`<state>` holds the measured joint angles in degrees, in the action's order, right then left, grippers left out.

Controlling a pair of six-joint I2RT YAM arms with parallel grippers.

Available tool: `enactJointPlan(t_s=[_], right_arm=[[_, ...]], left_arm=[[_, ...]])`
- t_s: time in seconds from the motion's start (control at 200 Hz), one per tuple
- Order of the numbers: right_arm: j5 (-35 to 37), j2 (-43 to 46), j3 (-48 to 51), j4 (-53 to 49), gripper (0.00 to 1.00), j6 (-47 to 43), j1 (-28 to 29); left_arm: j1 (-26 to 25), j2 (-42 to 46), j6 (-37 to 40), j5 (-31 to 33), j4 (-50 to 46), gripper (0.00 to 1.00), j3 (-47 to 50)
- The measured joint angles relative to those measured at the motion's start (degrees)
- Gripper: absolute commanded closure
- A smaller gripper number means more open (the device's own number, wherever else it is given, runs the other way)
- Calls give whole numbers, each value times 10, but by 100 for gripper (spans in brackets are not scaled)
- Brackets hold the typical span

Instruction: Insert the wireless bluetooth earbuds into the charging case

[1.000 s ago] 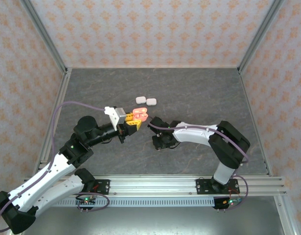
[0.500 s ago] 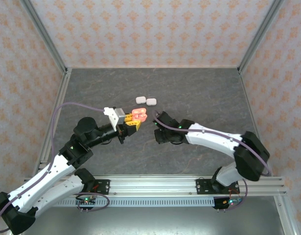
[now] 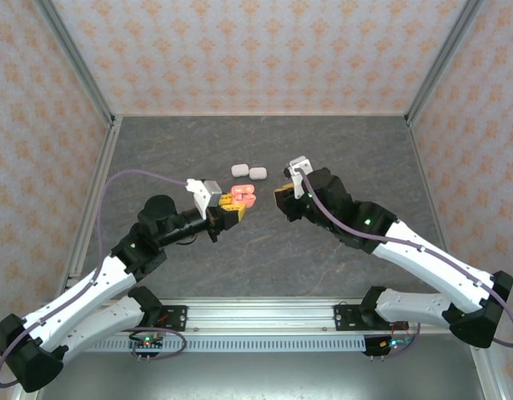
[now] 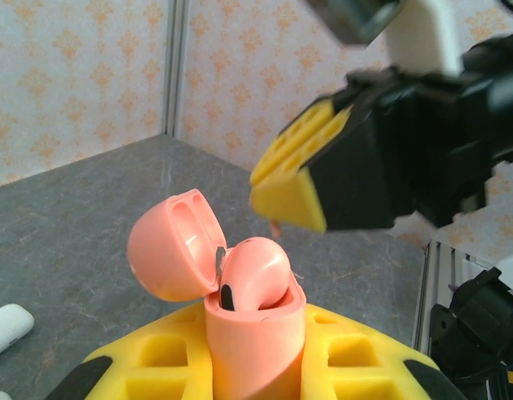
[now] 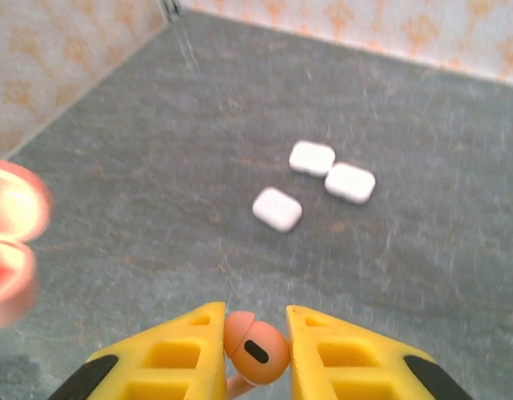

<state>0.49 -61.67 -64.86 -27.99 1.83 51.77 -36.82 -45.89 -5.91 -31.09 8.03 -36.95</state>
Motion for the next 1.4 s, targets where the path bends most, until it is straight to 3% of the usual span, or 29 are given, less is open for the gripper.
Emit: enactJointPlan(t_s=[0.515,1.401], right_arm=[[-57,-21,-32,54,79,-80,17],[-71,-75,-45,73,79,-94,26]], left_arm=[[0,-34,-31,0,9,100,0],[0,-37,-33,0,21,100,0]])
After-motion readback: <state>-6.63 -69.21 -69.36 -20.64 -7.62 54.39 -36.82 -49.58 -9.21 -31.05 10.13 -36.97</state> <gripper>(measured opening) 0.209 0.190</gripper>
